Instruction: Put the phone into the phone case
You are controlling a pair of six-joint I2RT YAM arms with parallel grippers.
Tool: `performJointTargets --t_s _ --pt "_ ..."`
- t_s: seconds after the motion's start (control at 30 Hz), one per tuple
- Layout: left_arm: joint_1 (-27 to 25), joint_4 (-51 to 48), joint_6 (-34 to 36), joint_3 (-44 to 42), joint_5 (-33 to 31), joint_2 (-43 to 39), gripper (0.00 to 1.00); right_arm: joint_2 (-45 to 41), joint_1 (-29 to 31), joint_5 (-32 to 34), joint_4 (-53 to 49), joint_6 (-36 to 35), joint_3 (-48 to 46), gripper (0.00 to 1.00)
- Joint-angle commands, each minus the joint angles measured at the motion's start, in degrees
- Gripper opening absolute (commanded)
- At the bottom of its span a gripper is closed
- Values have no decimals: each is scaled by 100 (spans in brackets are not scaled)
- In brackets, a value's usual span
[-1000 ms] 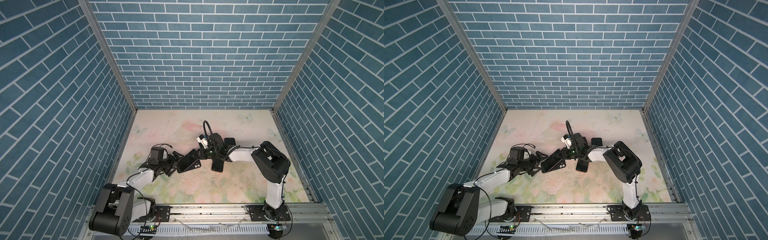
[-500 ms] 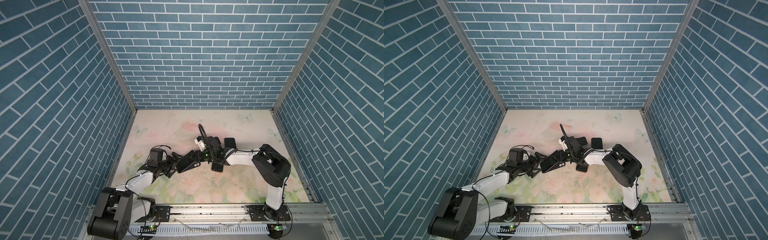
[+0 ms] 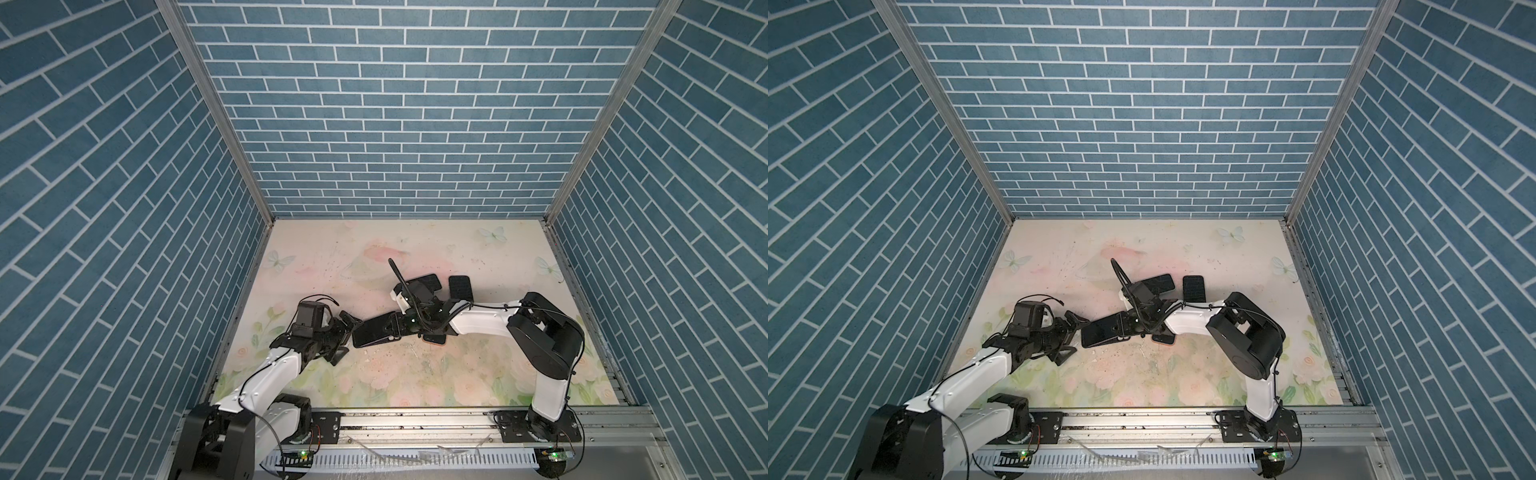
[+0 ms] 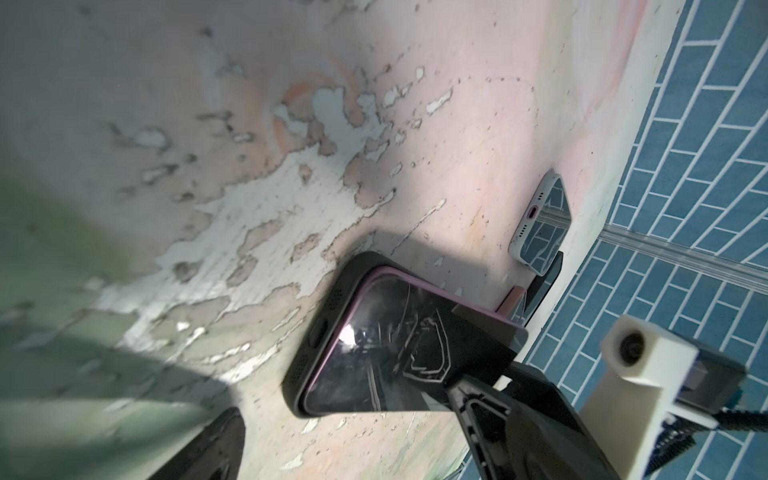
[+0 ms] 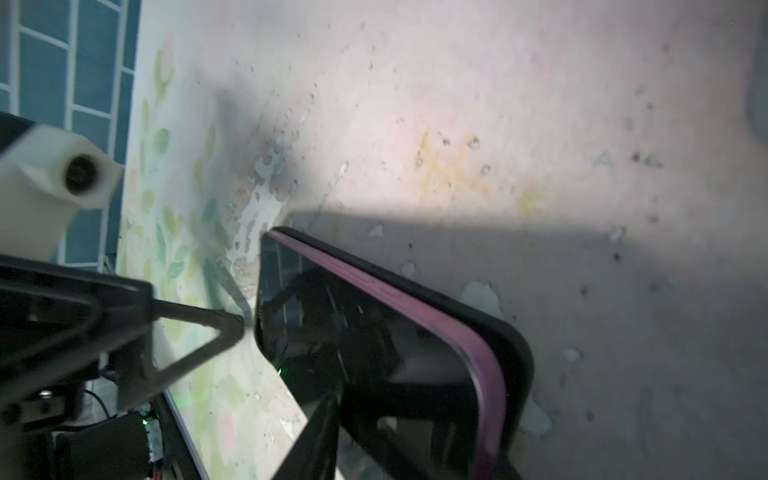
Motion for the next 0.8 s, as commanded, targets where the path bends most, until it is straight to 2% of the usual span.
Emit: performJointTargets --t_s 0.0,0.2,0.33,0.63,0.77 --pt "-11 -707 133 318 -451 -207 100 -159 39 369 -1119 -724 54 50" --pt "-20 -1206 186 737 -748 -204 100 -375 35 501 -2028 -1128 552 62" --pt "-18 -1572 358 958 -970 -277 100 -552 35 625 -2406 -1253 673 65" --pt "-46 -1135 1111 864 -641 148 98 -928 4 701 -1949 -1260 363 65" --pt "-53 -1290 1687 1134 -405 465 94 -992 -165 627 -1574 -897 166 63"
